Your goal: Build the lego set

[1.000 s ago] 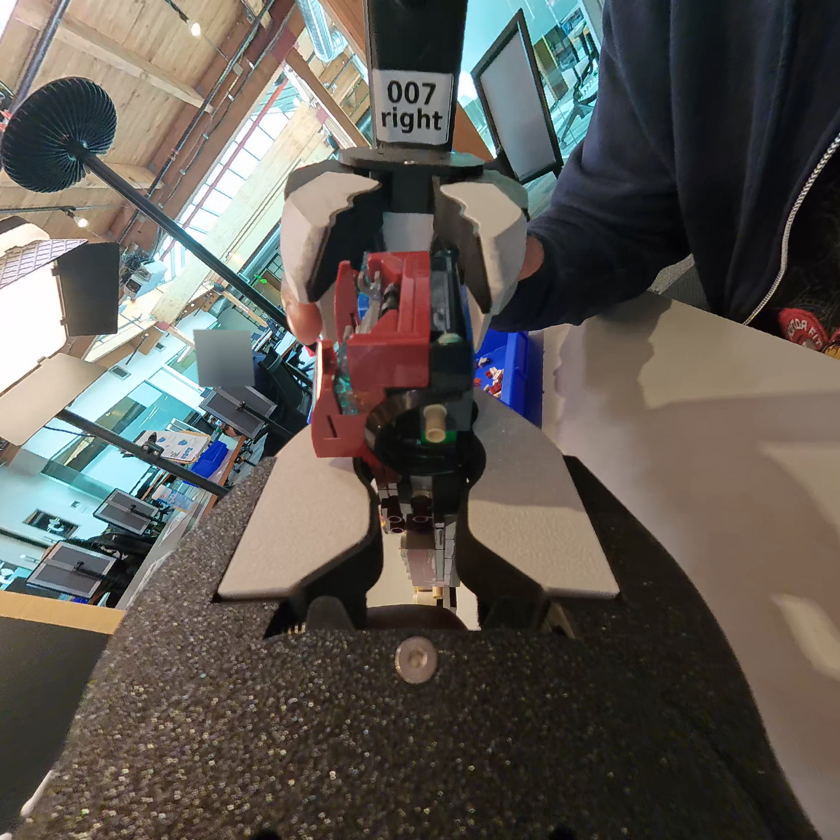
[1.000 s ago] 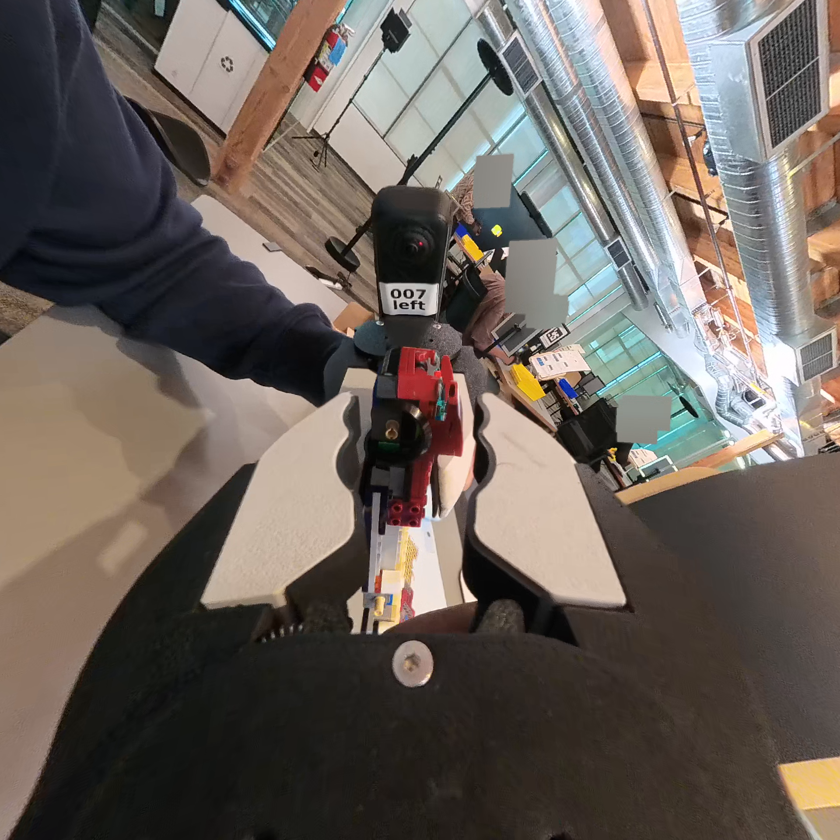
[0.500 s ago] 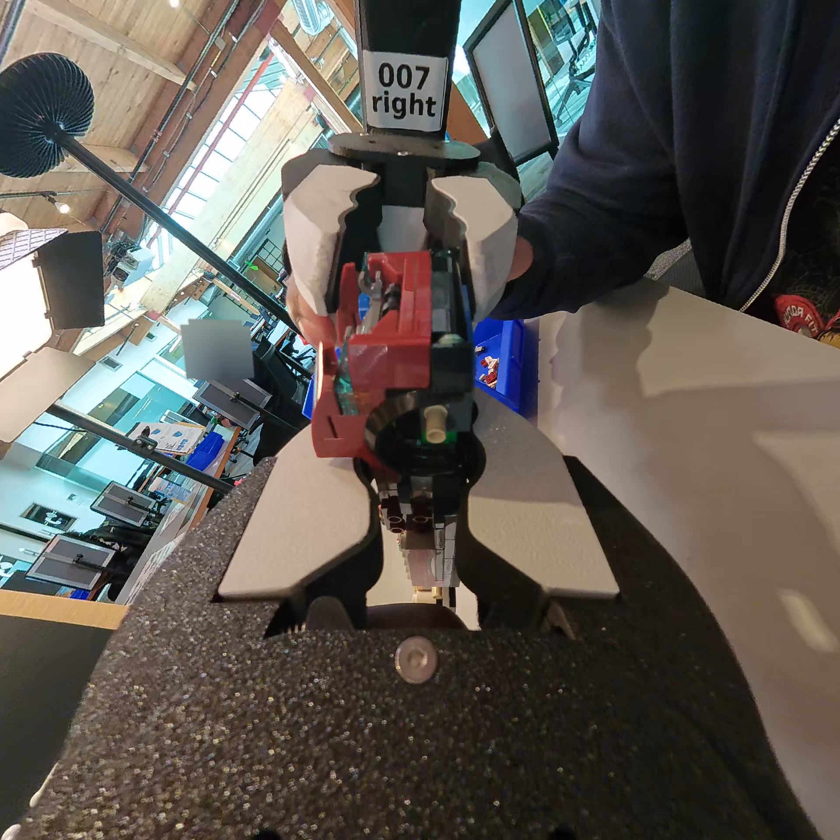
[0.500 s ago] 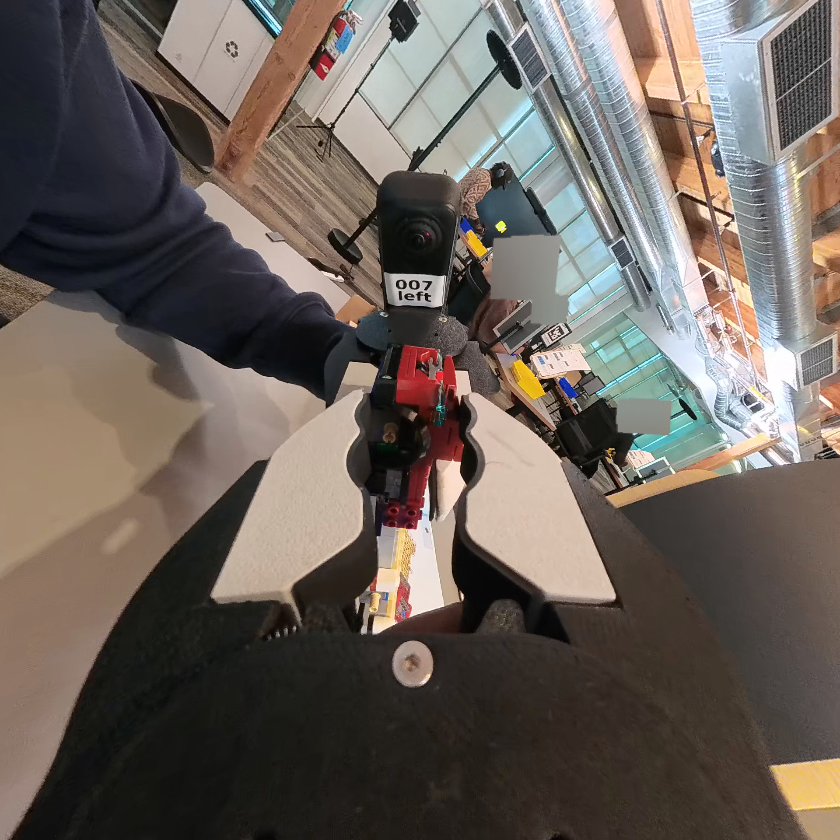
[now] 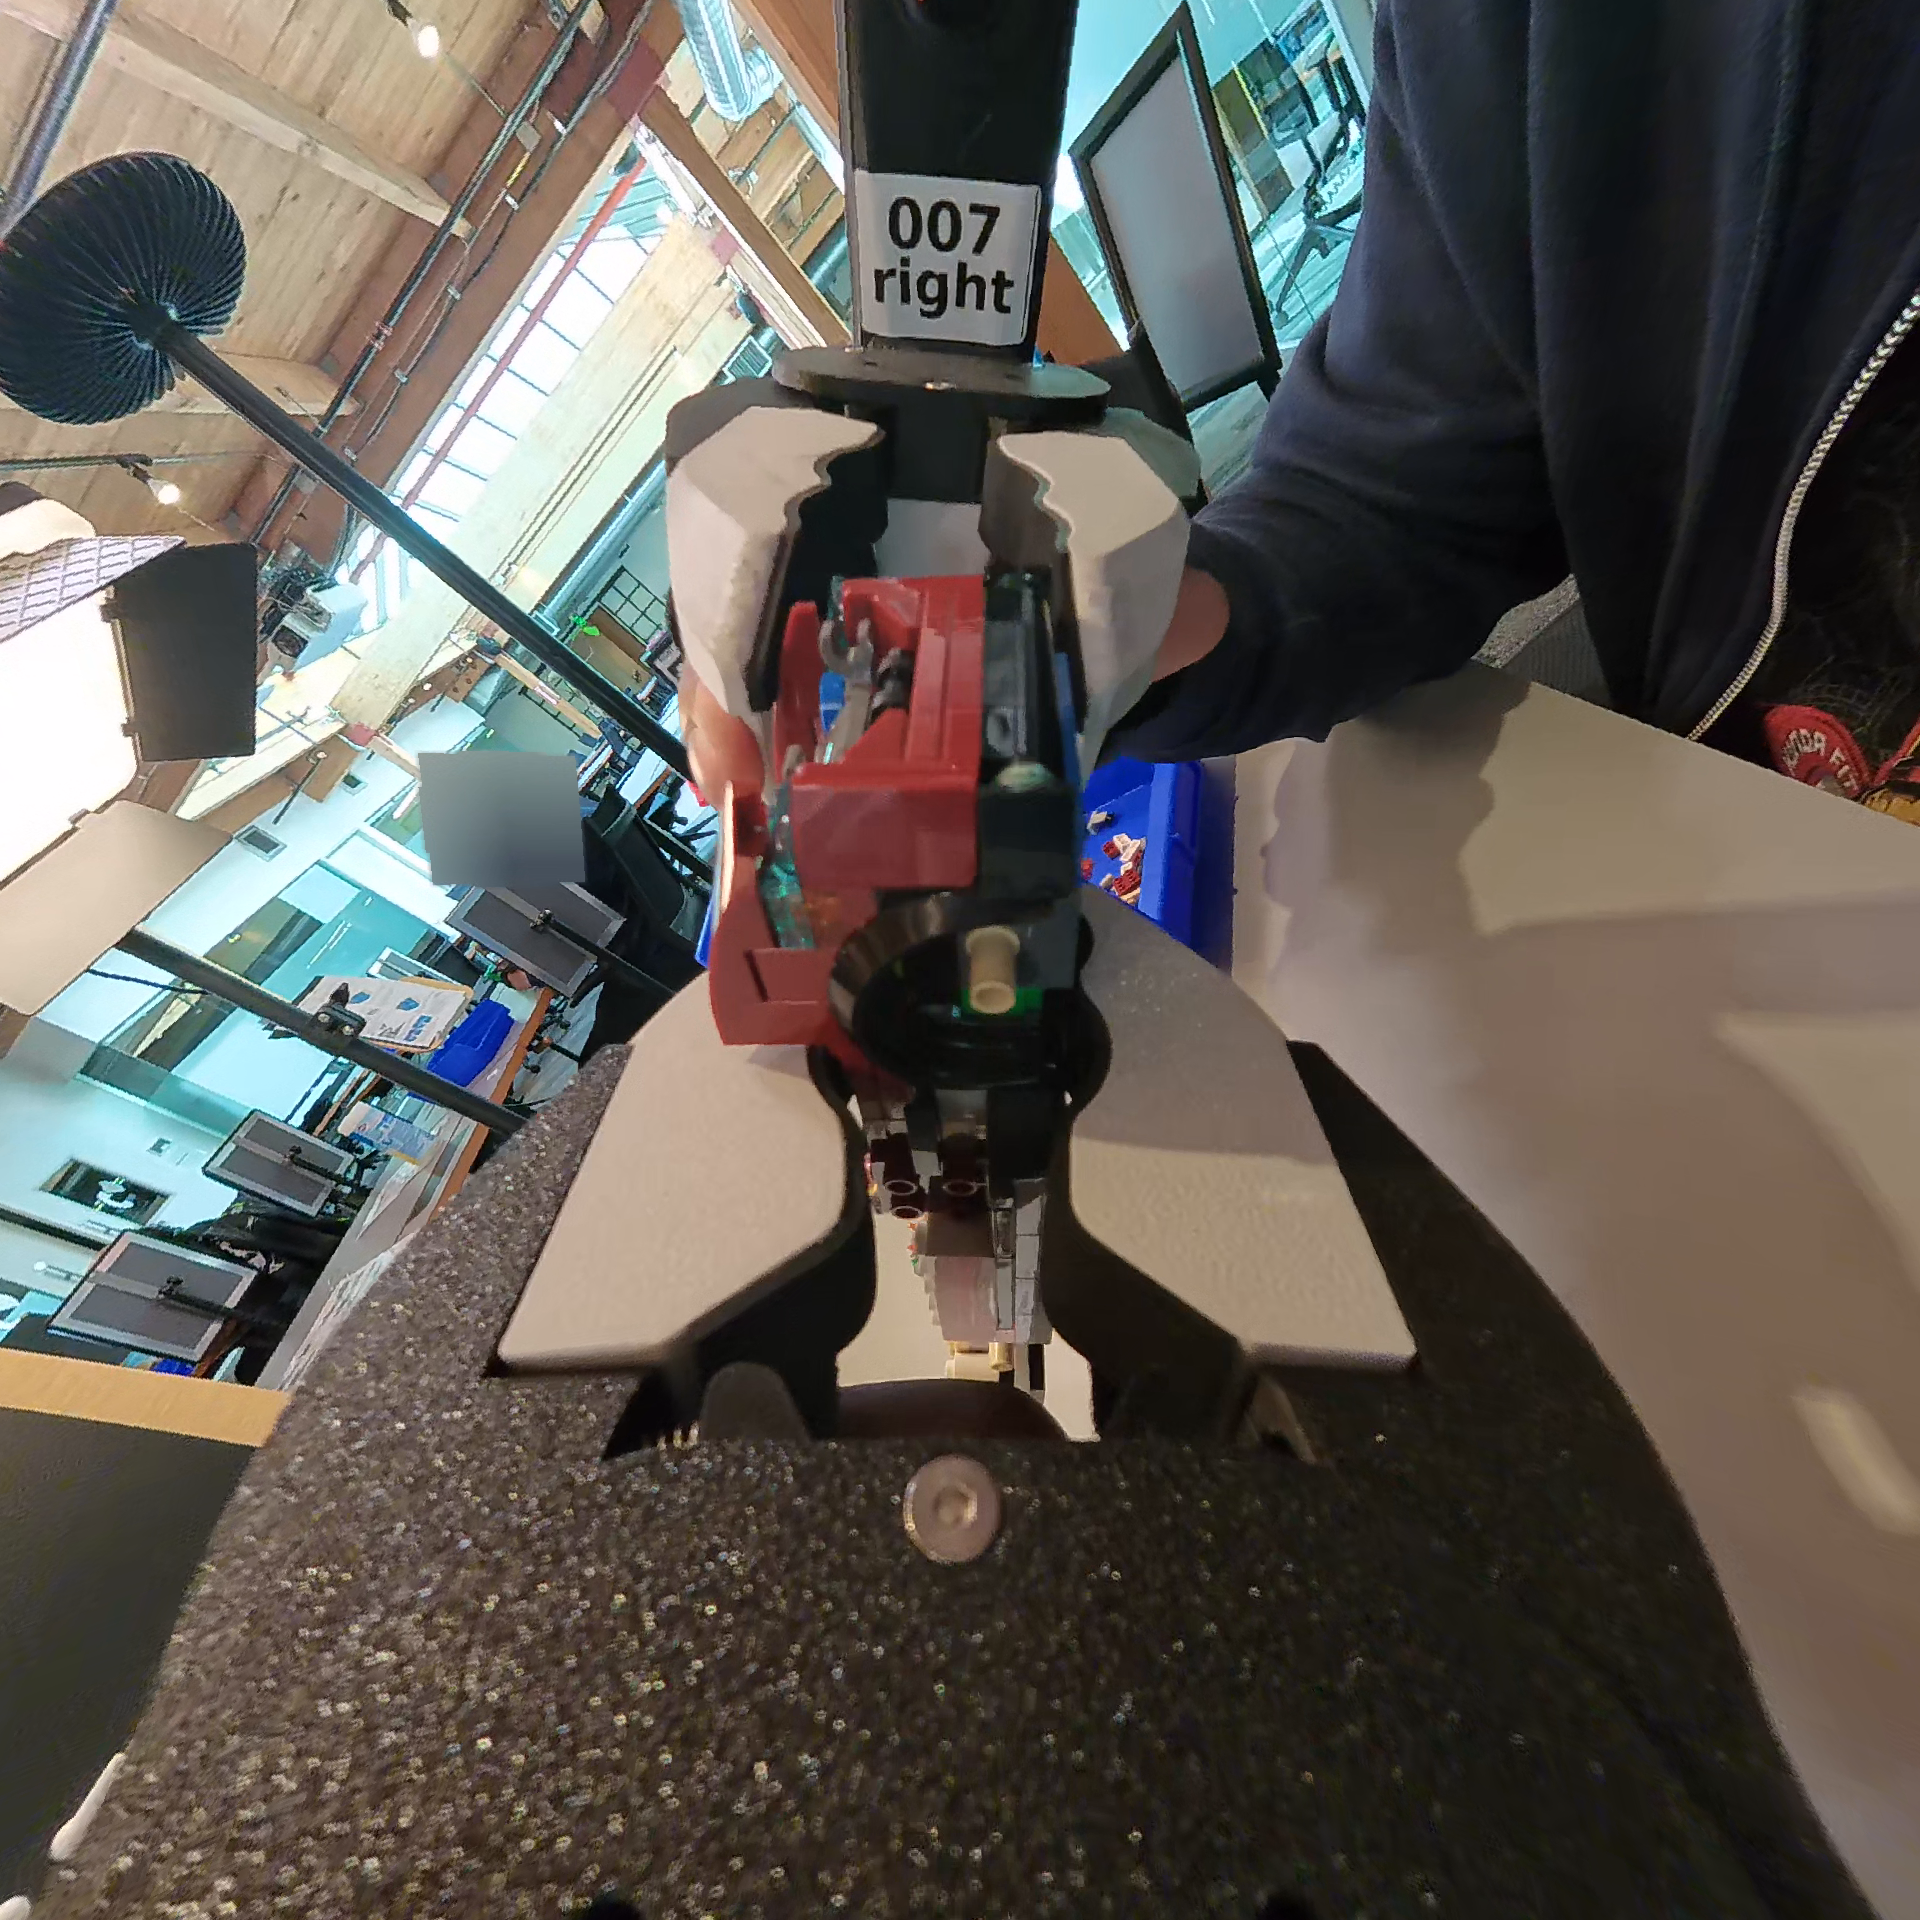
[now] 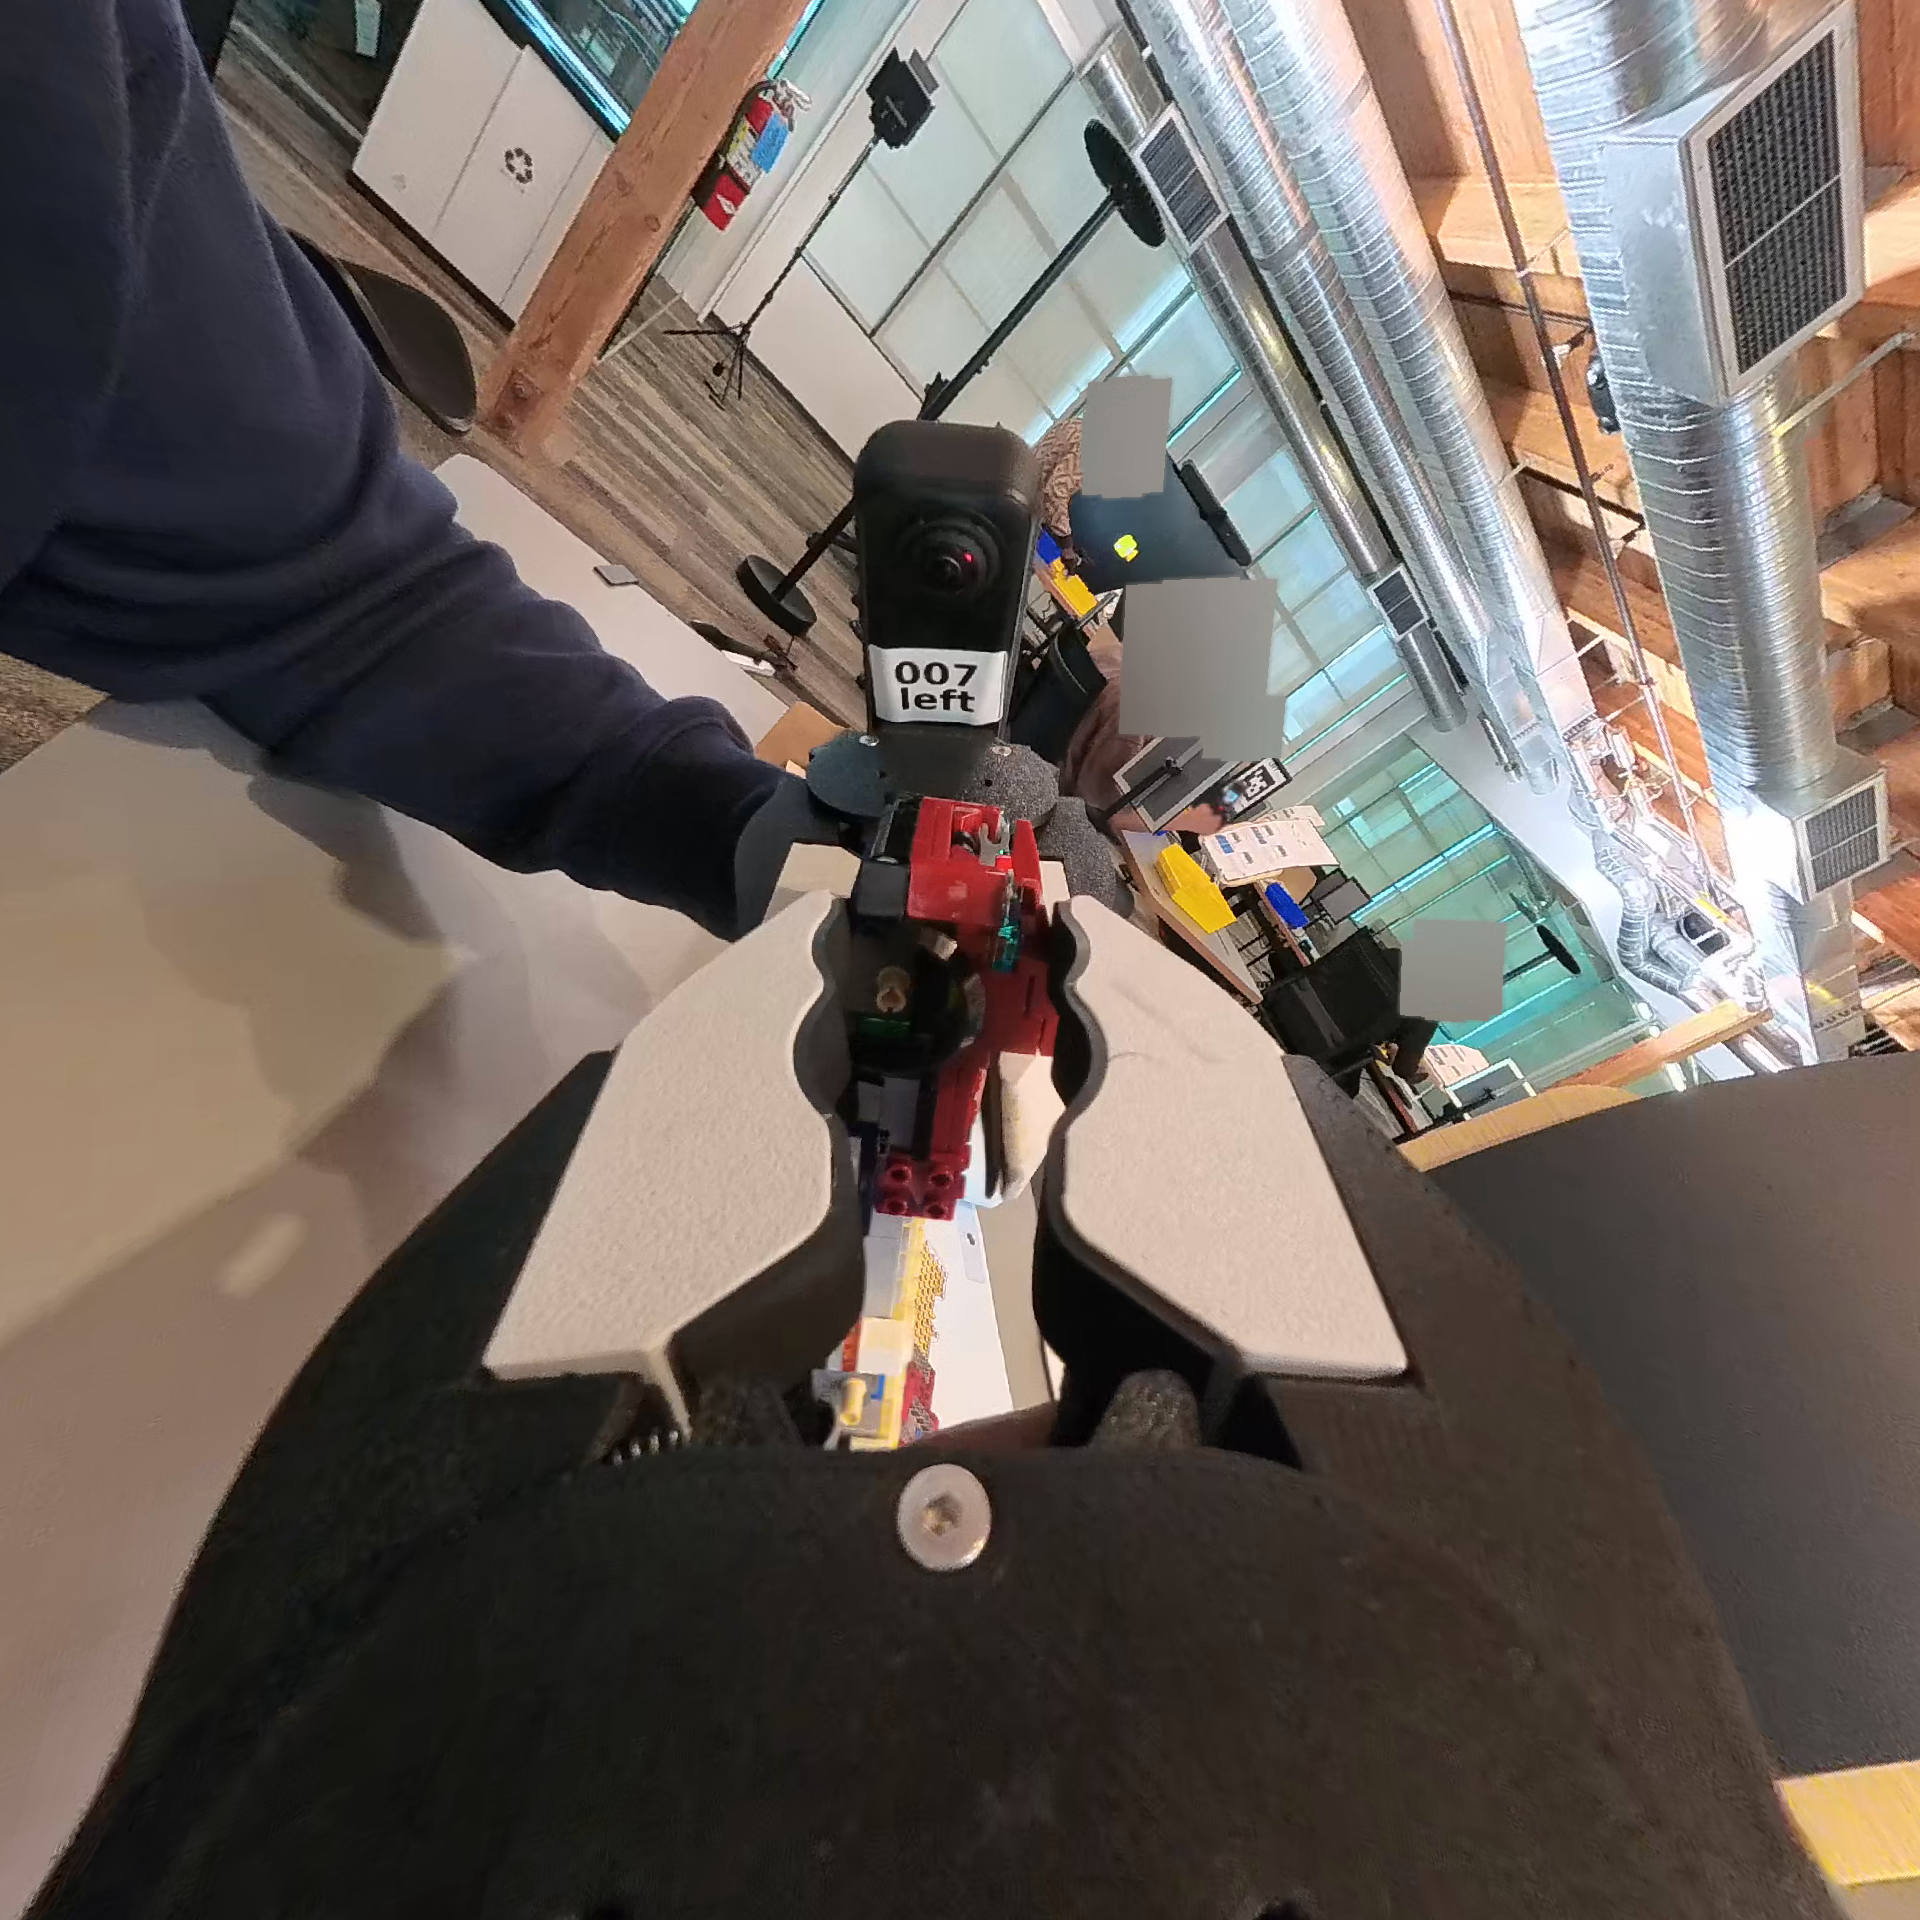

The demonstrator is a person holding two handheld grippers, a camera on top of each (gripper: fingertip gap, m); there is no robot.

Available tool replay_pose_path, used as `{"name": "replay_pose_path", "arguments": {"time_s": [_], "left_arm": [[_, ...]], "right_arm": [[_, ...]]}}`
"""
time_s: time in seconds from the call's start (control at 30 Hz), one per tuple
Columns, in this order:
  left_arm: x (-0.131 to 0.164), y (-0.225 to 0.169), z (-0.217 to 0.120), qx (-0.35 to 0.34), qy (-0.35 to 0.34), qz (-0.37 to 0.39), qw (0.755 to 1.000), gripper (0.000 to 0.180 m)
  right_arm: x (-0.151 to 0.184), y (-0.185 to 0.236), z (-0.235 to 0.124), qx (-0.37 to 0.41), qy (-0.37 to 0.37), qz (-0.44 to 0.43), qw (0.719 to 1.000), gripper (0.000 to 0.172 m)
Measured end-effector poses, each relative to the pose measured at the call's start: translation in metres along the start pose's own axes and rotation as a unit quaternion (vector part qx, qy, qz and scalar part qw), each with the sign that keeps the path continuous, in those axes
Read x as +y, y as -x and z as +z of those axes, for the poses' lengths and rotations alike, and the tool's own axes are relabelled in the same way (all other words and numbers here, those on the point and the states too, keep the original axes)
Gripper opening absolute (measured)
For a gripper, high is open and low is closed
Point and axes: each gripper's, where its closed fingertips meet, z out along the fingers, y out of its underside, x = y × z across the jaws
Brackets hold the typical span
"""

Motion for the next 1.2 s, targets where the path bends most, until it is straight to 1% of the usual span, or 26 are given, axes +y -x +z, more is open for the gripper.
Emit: {"name": "replay_pose_path", "arguments": {"time_s": [0.13, 0.17, 0.23, 0.33, 0.43, 0.87, 1.2], "left_arm": [[-0.0018, 0.0035, -0.0023, -0.012, -0.008, 0.003, 1.000, 0.035], [-0.0044, 0.0042, -0.0037, -0.012, -0.016, 0.000, 1.000, 0.035], [-0.0089, 0.0051, -0.0060, -0.011, -0.028, -0.006, 1.000, 0.035], [-0.0075, 0.0046, -0.0065, -0.009, -0.021, -0.002, 1.000, 0.035], [-0.0067, 0.0041, -0.0060, -0.008, -0.021, -0.006, 1.000, 0.035], [-0.0045, 0.0021, -0.0029, -0.005, -0.010, -0.006, 1.000, 0.035], [-0.0020, -0.0001, -0.0005, -0.001, 0.001, -0.002, 1.000, 0.035]], "right_arm": [[0.0026, -0.0028, -0.0003, 0.012, 0.006, 0.001, 1.000, 0.039], [0.0055, -0.0034, -0.0002, 0.013, 0.016, -0.002, 1.000, 0.045], [0.0080, -0.0050, -0.0006, 0.017, 0.022, -0.006, 1.000, 0.048], [0.0047, -0.0065, -0.0005, 0.027, 0.014, -0.008, 1.000, 0.046], [0.0051, -0.0052, 0.0002, 0.027, 0.019, -0.014, 0.999, 0.040], [0.0052, -0.0039, -0.0013, 0.022, 0.023, -0.036, 0.999, 0.039], [0.0076, -0.0022, -0.0042, 0.001, 0.027, -0.027, 0.999, 0.039]]}}
